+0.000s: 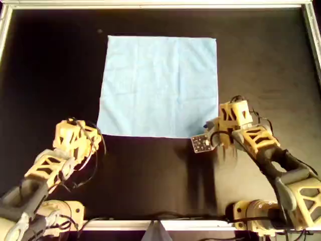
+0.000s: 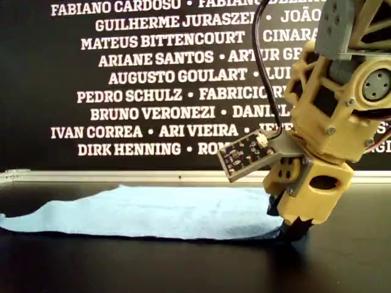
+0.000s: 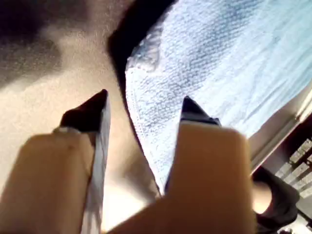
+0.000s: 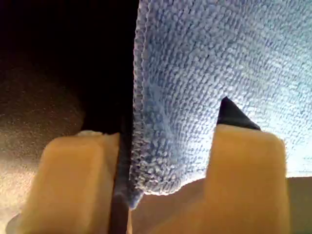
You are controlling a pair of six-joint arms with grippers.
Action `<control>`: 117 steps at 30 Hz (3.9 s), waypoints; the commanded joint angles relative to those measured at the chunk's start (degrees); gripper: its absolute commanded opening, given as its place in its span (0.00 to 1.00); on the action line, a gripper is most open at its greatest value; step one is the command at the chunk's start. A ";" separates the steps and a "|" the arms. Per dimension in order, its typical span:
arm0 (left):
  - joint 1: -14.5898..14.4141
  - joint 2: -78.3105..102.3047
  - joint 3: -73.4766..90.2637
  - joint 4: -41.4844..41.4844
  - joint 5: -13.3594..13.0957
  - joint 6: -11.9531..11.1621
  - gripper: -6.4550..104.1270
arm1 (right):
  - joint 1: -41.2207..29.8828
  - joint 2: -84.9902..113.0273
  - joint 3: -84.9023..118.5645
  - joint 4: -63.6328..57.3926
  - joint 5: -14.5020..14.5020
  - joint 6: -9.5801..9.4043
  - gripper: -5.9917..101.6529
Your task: Fold a cloth
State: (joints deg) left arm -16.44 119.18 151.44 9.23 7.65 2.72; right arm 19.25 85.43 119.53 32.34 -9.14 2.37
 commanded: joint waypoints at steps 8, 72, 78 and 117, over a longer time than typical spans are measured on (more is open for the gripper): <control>-1.49 -0.53 -1.93 -0.53 0.35 -0.18 0.52 | -0.62 0.18 -1.67 -2.02 0.62 0.18 0.73; -5.98 10.11 2.29 -0.35 0.35 0.35 0.05 | -0.53 23.03 12.48 -1.93 0.53 0.00 0.05; -5.19 8.88 -1.23 -1.49 -0.62 0.44 0.05 | -0.62 21.27 5.45 -2.11 0.62 0.00 0.05; 3.08 -62.58 -87.36 -1.49 -0.79 0.35 0.05 | -5.80 -39.46 -79.54 -2.20 -0.26 -0.97 0.05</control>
State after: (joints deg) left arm -15.29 56.60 71.81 8.88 6.77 2.81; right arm 13.62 45.44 48.78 32.26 -8.70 1.23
